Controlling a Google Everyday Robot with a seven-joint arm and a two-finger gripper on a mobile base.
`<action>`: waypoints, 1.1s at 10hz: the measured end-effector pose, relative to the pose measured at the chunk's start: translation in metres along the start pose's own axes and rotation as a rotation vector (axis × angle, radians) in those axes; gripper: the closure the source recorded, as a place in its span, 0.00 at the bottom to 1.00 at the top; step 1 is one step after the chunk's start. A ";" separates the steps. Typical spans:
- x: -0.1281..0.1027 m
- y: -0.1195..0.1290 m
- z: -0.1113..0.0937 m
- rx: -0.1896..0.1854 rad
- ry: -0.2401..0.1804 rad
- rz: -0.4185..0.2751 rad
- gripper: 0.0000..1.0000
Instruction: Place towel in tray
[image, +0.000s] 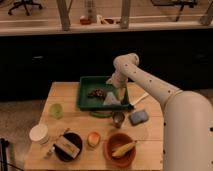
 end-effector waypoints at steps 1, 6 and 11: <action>0.000 0.000 0.000 0.000 0.000 -0.001 0.20; 0.000 -0.002 -0.001 -0.001 0.001 -0.011 0.20; 0.003 -0.005 0.000 0.007 0.006 -0.011 0.20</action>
